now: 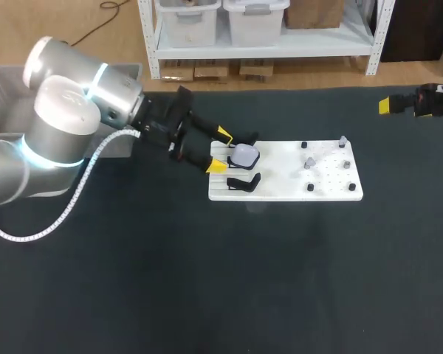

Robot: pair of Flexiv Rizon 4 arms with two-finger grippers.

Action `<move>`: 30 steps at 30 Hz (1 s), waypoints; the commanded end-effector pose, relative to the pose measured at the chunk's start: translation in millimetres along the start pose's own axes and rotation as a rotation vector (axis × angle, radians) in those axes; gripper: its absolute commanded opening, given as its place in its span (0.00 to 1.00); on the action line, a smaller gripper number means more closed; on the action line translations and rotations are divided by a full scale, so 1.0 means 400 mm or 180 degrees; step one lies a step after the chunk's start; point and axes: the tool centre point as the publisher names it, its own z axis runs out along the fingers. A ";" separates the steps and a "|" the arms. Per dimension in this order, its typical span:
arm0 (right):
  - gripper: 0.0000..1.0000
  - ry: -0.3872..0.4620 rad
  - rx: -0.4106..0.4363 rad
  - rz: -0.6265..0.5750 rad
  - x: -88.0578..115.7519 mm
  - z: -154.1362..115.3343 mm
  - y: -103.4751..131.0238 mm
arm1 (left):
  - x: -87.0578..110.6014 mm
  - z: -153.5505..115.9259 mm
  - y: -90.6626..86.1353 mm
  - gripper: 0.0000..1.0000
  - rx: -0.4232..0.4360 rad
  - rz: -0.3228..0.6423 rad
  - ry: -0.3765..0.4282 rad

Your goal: Pick up each earbud case from the left stands, insert the matching earbuds, close the lid, and place the case in the box.

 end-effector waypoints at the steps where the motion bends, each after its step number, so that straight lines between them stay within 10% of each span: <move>1: 1.00 0.0000 0.0002 -0.0001 0.001 -0.001 0.000 | 0.000 0.020 -0.001 1.00 -0.0015 -0.0006 0.0001; 30: 1.00 0.0000 0.0002 -0.0001 0.001 -0.001 0.000 | 0.003 0.071 0.033 0.64 -0.0195 -0.0034 -0.0068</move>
